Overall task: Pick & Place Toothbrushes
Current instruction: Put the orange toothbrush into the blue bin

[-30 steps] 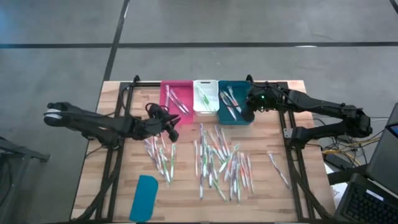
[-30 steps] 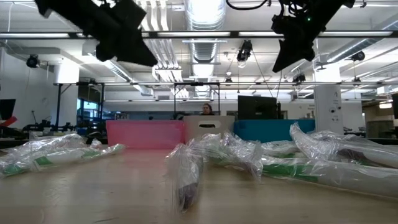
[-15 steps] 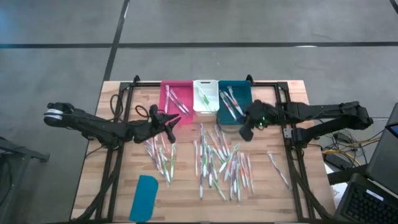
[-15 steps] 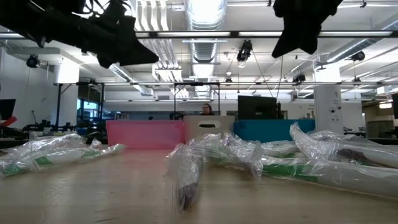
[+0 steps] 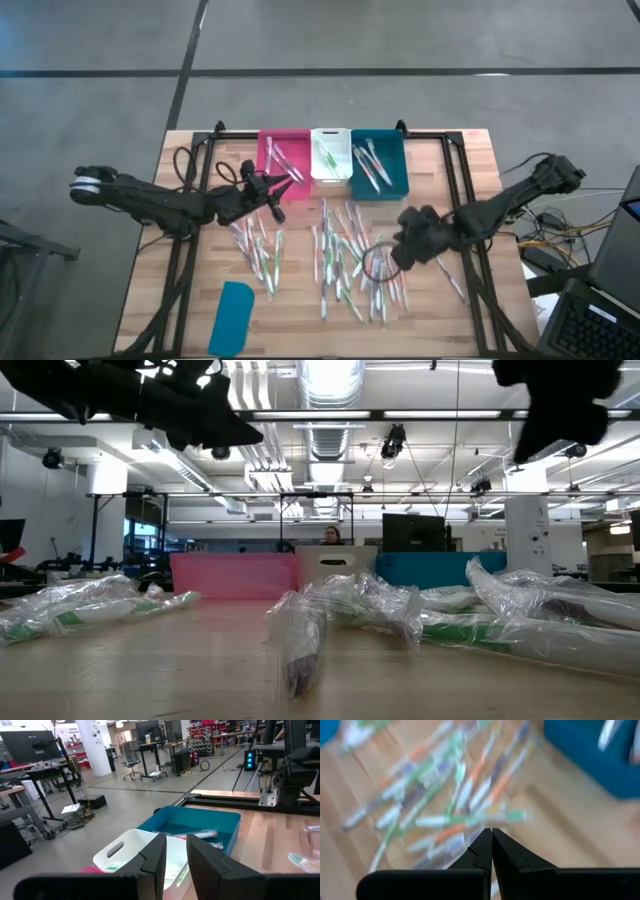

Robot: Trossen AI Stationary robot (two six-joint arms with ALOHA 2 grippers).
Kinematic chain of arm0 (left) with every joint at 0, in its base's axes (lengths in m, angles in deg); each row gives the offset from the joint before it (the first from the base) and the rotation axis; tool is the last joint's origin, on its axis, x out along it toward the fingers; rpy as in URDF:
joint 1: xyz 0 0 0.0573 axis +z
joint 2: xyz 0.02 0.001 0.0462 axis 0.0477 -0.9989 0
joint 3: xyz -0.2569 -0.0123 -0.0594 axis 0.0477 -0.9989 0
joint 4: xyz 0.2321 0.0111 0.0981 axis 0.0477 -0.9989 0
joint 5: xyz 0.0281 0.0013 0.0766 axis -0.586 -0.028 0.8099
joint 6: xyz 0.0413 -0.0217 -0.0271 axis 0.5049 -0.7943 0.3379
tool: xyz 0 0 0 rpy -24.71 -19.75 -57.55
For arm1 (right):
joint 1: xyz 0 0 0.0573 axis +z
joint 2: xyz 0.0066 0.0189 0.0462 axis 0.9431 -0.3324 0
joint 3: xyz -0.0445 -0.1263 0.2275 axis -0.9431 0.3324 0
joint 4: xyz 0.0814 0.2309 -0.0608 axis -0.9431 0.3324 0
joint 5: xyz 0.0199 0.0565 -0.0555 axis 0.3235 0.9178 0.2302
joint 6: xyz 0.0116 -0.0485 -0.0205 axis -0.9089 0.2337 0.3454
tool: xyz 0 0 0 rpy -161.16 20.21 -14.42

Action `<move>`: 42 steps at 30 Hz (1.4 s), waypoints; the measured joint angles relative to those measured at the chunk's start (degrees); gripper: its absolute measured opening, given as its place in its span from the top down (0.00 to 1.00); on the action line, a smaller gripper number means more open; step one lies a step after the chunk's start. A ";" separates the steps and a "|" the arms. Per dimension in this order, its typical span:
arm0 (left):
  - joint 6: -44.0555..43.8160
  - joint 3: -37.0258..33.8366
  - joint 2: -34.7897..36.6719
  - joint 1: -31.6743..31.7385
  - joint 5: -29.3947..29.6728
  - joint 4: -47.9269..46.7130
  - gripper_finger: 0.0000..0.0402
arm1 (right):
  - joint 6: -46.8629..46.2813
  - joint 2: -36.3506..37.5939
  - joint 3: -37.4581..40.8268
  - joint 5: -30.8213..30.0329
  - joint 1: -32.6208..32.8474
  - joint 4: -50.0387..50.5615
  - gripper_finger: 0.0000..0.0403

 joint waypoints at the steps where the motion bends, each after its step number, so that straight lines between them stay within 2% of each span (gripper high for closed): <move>1: -0.01 -0.05 0.00 0.00 0.00 -0.20 0.80 | -2.21 -1.35 0.00 0.20 1.18 0.62 0.98; 7: -1.67 -0.09 -0.09 0.00 -0.31 -1.44 0.80 | -14.18 -8.97 -0.11 6.15 6.34 4.93 0.98; 10: -1.80 -0.09 -0.39 0.00 -1.25 -1.45 0.80 | -11.80 -11.79 -0.12 10.26 7.42 5.45 0.98; 13: -1.94 -0.09 -0.67 0.00 -1.42 -1.50 0.80 | -0.53 -13.67 -0.13 12.44 7.42 5.47 0.98; 16: -2.63 -0.09 -0.96 0.00 -1.68 -1.52 0.80 | 14.97 -14.56 -0.17 12.69 7.30 5.51 0.98; 19: -2.86 -0.09 -1.07 0.00 -2.71 -1.59 0.80 | 37.22 -15.04 -0.22 14.10 7.40 5.56 0.98; 24: -2.85 -0.09 -1.07 0.00 -3.04 -2.22 0.80 | 79.64 -16.20 -0.23 16.05 7.73 5.73 0.98; 26: -2.82 -0.09 -1.07 0.00 -3.03 -2.45 0.80 | 90.40 -16.75 -0.24 14.29 7.75 5.71 0.98; 29: -2.81 -0.11 -1.07 0.00 -3.02 -2.50 0.80 | 90.71 -17.99 -0.44 4.13 7.78 5.21 0.98; 31: -2.81 -0.11 -1.07 0.00 -3.02 -2.53 0.80 | 94.55 -19.12 -1.16 0.37 7.73 5.26 0.98; 33: -2.81 -0.11 -1.07 0.00 -3.02 -2.53 0.80 | 100.40 -19.60 -2.24 0.34 7.70 5.13 0.98; 42: -3.09 -0.11 -1.07 0.00 -3.02 -2.85 0.80 | 102.53 -22.87 -6.65 -1.36 8.38 5.93 0.98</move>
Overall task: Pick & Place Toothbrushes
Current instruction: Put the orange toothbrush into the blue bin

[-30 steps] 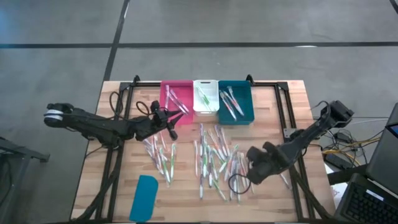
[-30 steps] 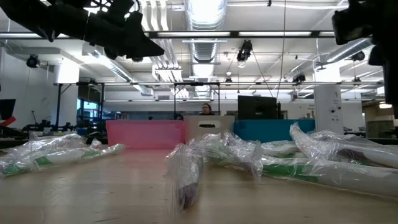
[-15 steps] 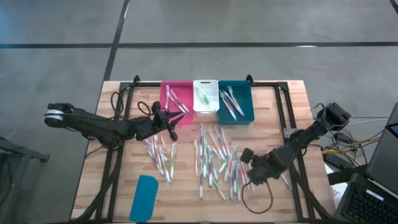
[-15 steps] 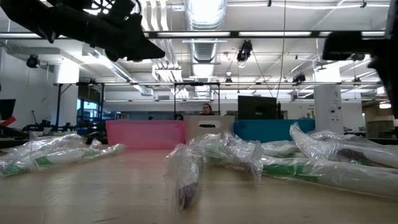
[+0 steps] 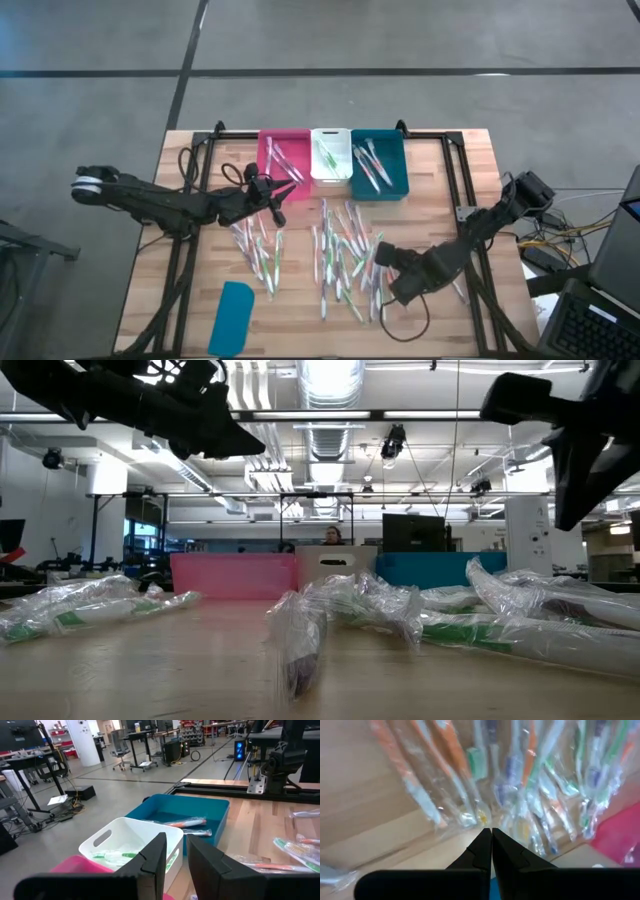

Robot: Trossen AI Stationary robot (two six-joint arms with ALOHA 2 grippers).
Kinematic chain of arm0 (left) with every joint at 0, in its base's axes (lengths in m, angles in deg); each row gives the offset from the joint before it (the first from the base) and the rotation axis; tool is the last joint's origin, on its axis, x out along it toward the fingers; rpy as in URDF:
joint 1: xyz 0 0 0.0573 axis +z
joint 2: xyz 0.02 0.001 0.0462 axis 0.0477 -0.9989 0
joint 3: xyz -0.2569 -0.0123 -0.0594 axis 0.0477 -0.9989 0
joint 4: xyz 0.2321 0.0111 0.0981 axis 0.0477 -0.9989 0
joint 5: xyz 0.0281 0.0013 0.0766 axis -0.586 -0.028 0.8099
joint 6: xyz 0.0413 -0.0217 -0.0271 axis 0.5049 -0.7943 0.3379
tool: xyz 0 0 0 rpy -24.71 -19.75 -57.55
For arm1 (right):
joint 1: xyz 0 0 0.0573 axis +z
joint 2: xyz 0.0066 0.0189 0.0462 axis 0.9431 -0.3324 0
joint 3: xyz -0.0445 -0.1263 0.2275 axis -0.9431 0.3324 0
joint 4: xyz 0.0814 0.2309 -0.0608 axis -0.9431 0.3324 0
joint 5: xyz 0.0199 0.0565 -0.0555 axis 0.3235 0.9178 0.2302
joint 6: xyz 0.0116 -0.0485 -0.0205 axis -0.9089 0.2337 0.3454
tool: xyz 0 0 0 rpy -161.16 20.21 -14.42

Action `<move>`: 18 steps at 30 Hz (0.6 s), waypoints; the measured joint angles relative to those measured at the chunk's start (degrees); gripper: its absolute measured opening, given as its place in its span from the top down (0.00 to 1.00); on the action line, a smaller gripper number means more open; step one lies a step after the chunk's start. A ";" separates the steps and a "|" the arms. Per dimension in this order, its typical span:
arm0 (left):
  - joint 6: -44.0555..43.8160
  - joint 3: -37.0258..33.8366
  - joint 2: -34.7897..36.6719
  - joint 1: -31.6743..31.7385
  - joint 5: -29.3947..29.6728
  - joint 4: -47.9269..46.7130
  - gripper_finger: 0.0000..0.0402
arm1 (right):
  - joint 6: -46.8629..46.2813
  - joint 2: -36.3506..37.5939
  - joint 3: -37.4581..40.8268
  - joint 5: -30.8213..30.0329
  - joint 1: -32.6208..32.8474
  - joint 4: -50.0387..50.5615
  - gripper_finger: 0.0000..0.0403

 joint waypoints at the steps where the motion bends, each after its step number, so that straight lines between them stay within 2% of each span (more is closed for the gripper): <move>1: -0.02 0.00 0.00 0.00 0.00 0.00 0.80 | -0.42 -0.58 -0.50 0.00 0.06 0.10 0.98; 5: -0.07 -0.02 0.00 0.00 0.00 0.02 0.80 | -3.56 -4.09 -2.77 -0.02 0.00 2.58 0.96; 12: -0.07 -0.02 0.00 0.00 0.00 0.06 0.80 | -6.02 -11.08 -7.34 2.28 0.45 9.87 0.82; 18: -0.07 -0.02 0.00 0.00 0.00 0.07 0.80 | -6.23 -13.23 -9.48 4.94 1.92 10.67 0.74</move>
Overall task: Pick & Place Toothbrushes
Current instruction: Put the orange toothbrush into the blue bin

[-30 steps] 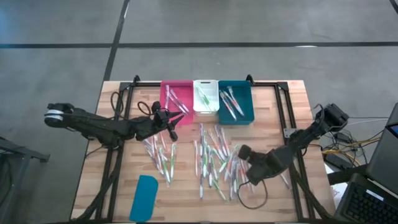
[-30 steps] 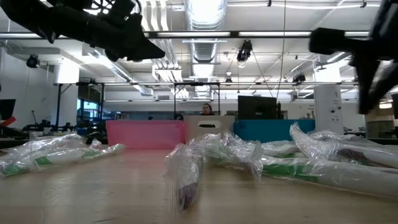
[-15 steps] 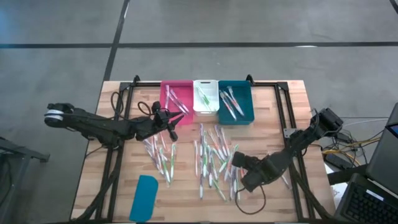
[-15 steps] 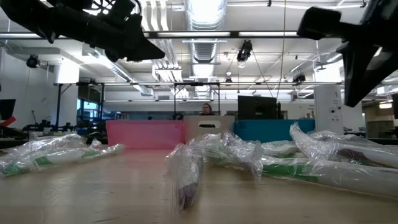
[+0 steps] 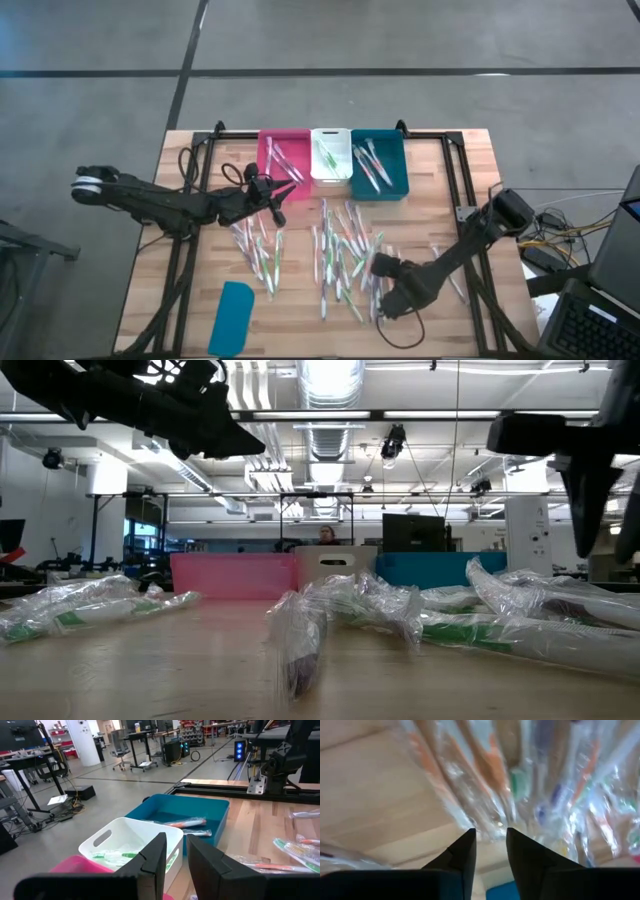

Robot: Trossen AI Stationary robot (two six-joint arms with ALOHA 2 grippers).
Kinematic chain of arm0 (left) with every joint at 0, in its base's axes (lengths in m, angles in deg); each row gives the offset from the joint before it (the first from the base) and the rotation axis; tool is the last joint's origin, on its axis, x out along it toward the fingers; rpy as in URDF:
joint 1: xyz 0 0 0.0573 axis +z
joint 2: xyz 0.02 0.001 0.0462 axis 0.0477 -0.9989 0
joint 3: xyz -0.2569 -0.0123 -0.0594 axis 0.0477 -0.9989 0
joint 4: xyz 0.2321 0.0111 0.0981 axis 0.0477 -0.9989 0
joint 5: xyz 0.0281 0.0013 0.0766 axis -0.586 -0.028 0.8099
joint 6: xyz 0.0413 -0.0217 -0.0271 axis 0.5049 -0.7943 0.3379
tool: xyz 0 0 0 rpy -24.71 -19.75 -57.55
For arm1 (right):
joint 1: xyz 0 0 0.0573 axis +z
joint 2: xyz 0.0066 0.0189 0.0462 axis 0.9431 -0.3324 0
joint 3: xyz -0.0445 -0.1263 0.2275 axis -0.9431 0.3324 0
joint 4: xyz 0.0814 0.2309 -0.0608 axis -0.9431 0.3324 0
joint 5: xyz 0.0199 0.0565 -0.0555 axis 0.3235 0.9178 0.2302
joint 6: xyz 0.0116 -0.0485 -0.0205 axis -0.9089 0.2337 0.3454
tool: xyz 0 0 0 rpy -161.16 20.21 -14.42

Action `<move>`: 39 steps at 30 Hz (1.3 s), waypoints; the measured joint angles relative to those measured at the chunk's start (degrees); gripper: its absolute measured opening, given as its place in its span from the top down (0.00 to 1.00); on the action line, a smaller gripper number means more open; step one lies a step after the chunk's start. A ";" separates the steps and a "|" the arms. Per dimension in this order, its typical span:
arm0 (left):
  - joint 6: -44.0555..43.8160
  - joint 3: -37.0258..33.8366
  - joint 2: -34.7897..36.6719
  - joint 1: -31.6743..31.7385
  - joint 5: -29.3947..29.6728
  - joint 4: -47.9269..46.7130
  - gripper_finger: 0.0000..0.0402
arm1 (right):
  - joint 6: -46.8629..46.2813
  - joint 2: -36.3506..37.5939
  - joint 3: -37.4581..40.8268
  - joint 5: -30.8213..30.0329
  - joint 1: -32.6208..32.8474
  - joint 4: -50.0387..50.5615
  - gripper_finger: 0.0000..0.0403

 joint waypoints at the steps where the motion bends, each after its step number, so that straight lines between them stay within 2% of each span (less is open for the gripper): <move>1: 0.00 0.00 0.00 0.00 0.00 0.00 0.80 | 0.00 -0.04 0.03 0.16 0.42 0.09 0.73; 13: 0.00 0.00 0.00 0.00 0.00 0.02 0.80 | 1.01 -1.03 2.89 0.27 2.72 -0.62 0.69; 31: 0.00 0.00 -0.01 0.00 0.00 -0.23 0.80 | 2.10 -8.12 2.99 9.30 3.01 -2.64 0.88; 39: 0.02 0.00 -0.02 0.00 0.00 -0.42 0.80 | 1.71 -6.73 3.12 12.53 4.00 -1.37 0.93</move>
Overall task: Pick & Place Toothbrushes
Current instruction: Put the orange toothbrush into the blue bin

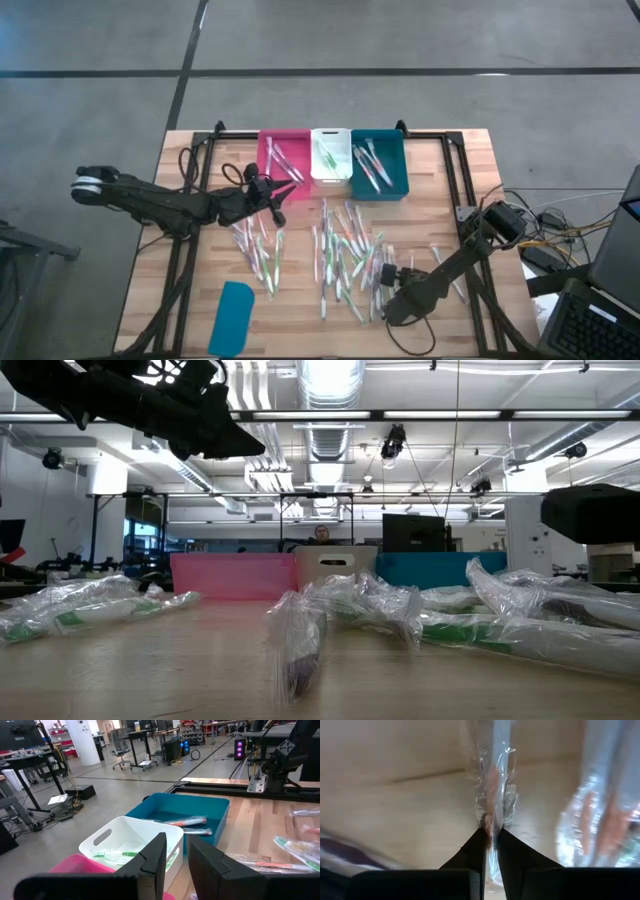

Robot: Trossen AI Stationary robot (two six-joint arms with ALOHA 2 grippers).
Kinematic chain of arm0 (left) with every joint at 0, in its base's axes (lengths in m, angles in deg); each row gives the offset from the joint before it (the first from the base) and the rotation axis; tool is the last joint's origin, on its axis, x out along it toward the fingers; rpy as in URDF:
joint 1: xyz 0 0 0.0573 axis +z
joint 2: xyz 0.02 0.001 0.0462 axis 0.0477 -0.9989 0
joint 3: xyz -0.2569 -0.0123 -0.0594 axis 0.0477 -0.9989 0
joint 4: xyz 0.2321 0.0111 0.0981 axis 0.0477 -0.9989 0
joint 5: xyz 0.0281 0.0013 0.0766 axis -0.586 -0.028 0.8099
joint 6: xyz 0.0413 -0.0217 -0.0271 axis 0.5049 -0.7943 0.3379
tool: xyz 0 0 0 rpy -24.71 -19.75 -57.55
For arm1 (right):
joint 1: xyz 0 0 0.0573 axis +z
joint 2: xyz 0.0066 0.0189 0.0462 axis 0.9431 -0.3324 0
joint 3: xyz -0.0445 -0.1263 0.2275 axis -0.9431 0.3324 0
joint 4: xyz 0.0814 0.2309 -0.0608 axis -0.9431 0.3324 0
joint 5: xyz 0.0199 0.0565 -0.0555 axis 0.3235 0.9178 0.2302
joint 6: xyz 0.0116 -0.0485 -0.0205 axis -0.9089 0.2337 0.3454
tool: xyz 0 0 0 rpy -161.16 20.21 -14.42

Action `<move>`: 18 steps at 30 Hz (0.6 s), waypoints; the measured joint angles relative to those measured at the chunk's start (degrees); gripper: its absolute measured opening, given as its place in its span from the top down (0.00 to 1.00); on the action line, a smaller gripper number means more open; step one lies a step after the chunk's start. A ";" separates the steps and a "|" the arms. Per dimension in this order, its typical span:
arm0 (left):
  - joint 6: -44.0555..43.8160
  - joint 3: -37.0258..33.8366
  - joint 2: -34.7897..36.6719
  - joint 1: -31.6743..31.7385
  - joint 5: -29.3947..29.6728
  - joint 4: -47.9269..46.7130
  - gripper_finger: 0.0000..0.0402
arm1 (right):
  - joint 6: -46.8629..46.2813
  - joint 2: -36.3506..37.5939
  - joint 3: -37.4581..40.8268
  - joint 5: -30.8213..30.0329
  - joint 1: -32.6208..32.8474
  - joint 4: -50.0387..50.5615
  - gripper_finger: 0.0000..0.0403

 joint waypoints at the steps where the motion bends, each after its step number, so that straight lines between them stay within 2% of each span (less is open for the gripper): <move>1: 0.00 0.00 0.00 0.00 0.00 0.00 0.80 | -0.63 0.27 0.03 0.42 0.07 0.38 0.94; 9: 0.00 0.00 0.00 0.13 0.00 0.00 0.80 | -7.15 3.64 -0.68 -0.06 1.27 6.24 0.95; 15: -1.44 0.00 0.00 0.17 0.00 0.00 0.80 | -14.19 5.18 -3.32 -7.40 2.60 11.44 0.95; 18: -2.21 0.00 0.00 0.17 0.00 -0.04 0.80 | -20.14 5.46 -4.93 -13.21 2.86 14.09 0.95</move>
